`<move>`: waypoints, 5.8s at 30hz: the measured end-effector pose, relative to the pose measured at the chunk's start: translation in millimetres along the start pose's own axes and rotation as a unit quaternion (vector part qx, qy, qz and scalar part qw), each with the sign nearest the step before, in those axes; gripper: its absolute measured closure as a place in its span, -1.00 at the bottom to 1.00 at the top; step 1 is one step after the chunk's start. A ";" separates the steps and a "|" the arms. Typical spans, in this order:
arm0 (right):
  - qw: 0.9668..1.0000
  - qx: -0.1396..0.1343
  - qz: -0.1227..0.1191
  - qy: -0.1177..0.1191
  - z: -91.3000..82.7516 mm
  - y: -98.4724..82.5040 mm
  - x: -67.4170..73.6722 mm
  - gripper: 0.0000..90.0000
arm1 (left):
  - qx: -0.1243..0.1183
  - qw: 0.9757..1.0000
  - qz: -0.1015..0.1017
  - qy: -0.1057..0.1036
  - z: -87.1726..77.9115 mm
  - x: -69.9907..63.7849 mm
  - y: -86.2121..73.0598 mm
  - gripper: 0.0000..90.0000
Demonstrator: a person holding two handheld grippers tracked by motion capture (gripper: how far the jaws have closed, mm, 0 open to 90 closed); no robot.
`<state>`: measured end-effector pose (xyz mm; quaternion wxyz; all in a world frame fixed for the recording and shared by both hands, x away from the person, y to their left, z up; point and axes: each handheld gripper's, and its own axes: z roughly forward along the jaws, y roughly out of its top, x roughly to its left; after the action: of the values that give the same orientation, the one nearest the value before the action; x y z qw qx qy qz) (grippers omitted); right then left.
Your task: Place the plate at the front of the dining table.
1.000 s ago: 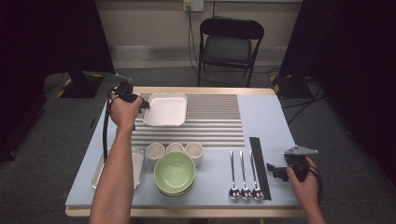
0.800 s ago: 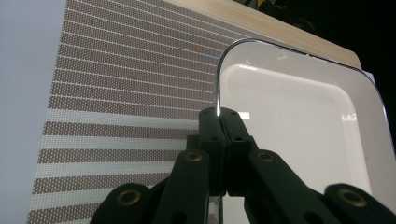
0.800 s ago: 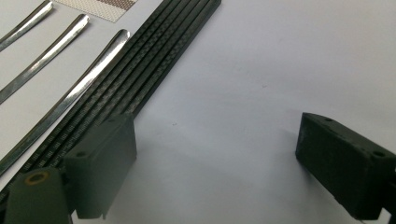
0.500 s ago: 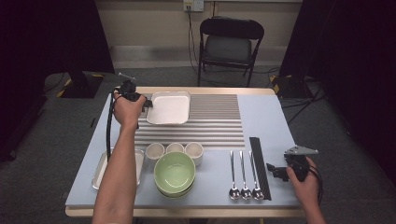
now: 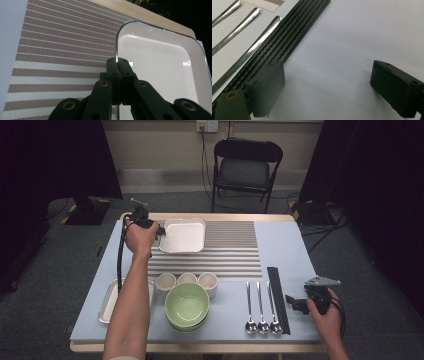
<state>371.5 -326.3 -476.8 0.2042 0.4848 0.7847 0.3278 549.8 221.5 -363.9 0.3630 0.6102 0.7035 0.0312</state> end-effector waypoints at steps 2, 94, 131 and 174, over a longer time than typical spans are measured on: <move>1.000 0.000 0.000 0.000 0.0 0.0 0.0 -0.75 | -0.001 1.000 0.000 -0.005 1.5 -1.5 -0.1 0.98; 1.000 0.000 0.001 0.000 0.1 0.0 -0.1 -0.75 | -0.011 1.000 0.004 0.027 41.7 -8.6 -5.5 0.97; 1.000 0.000 0.000 0.000 0.1 0.0 -0.1 -0.75 | 0.003 0.999 0.001 0.033 60.4 -1.3 -13.3 0.97; 1.000 0.000 -0.001 0.000 0.1 0.0 -0.1 -0.75 | 0.018 0.999 0.001 0.049 77.7 0.3 -17.0 0.92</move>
<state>371.6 -326.4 -476.9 0.2044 0.4842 0.7849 0.3281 578.3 186.4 -429.4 0.3173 0.6150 0.7202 0.0485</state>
